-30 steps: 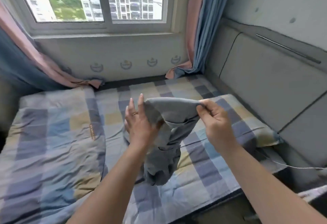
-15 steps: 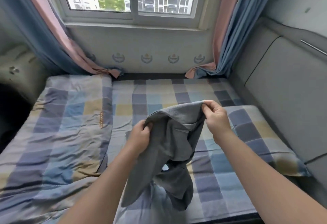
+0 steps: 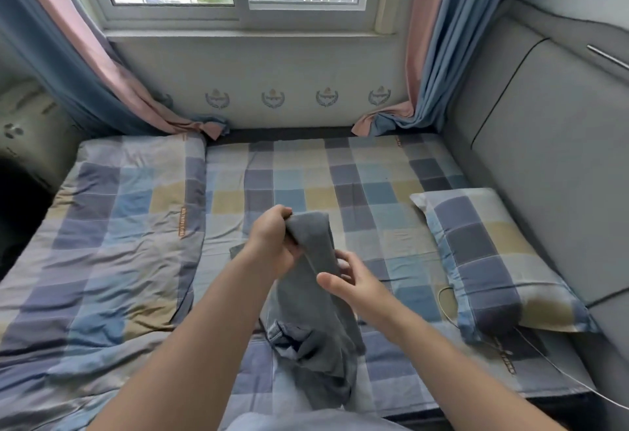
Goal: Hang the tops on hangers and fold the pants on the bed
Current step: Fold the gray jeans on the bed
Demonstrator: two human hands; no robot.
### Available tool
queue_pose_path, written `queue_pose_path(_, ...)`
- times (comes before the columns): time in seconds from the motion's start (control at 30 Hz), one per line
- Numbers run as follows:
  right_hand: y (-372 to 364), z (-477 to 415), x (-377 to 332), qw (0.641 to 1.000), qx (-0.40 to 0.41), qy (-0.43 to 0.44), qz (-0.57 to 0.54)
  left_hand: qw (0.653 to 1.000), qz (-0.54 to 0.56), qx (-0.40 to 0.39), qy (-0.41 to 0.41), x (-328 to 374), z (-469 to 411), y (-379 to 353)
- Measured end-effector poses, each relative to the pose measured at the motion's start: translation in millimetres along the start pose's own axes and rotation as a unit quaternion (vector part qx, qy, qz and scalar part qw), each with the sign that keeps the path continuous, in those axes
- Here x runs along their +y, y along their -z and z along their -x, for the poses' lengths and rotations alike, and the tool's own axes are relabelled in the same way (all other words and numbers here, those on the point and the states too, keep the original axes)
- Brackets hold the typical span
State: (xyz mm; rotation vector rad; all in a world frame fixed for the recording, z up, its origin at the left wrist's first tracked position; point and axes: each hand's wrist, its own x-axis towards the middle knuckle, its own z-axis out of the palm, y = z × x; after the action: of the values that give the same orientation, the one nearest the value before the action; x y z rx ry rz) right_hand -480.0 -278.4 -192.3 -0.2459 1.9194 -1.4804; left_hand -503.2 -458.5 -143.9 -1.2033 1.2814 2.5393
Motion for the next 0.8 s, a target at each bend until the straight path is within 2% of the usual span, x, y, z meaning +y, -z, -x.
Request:
queue_pose_path(0.1, -4, -12, 2, 0.994, 0.092, 0.008, 0.060, 0.997, 0.038, -0.054, 0.037, 0, 13, -10)
queue_pose_path(0.23, 1, -26, 12, 0.955, 0.198, -0.007, 0.222, 0.991, 0.077, -0.092, 0.059, 7, 20, -12)
queue_pose_path(0.3, 8, -31, 19, 0.937, 0.211, -0.014, 0.277, 0.990, 0.098, -0.087, 0.055, 13, 18, -7)
queue_pose_path(0.43, 35, -38, 23, 0.922, 0.250, -0.014, 0.294, 0.990, 0.138, -0.029, 0.011, 21, 4, 12)
queue_pose_path(0.5, 51, -40, 13, 0.928, 0.249, 0.014, 0.276, 0.996, 0.078, 0.017, -0.042, 18, -6, 24)
queue_pose_path(0.57, 62, -41, -10, 0.950, 0.219, 0.061, 0.215, 0.989, -0.080, 0.042, -0.117, 9, -8, 32)
queue_pose_path(0.6, 65, -41, -24, 0.957, 0.206, 0.087, 0.186, 0.973, -0.173, 0.029, -0.153, 3, -6, 34)
queue_pose_path(0.67, 70, -36, -55, 0.960, 0.185, 0.138, 0.158, 0.916, -0.337, -0.016, -0.217, -14, -1, 35)
queue_pose_path(0.73, 72, -28, -83, 0.959, 0.131, 0.182, 0.174, 0.842, -0.449, -0.032, -0.296, -28, 1, 33)
queue_pose_path(0.8, 70, -19, -107, 0.952, 0.051, 0.206, 0.221, 0.765, -0.514, -0.072, -0.382, -37, 5, 27)
